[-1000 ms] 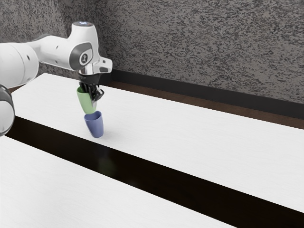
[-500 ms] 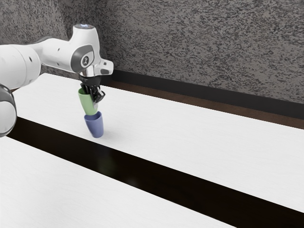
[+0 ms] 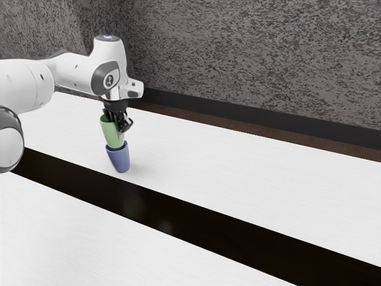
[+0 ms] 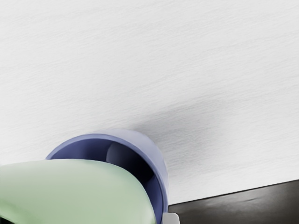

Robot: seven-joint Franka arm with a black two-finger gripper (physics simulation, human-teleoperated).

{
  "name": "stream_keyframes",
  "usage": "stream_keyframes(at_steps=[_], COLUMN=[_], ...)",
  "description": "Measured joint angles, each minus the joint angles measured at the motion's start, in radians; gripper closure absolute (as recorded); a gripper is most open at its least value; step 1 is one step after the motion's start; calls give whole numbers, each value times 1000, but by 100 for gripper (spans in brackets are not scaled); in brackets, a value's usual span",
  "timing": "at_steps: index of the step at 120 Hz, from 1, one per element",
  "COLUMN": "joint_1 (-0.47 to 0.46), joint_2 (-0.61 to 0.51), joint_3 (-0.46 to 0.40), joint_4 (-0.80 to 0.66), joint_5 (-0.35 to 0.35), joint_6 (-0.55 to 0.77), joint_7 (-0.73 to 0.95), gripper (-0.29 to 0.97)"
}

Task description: Place the left cup onto the right cup

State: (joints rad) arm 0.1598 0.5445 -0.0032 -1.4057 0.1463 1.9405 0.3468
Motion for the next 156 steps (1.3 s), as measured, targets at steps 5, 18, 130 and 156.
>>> stream_keyframes(at_steps=[5, 18, 130, 156], joint_1=[0, 0, 0, 0], joint_2=[2, 8, 27, 26], joint_3=[0, 0, 0, 2], joint_4=[0, 0, -1, -1], joint_5=[0, -1, -17, -16], joint_6=[0, 3, 17, 16], joint_7=[0, 1, 12, 14], gripper=[78, 78, 11, 4])
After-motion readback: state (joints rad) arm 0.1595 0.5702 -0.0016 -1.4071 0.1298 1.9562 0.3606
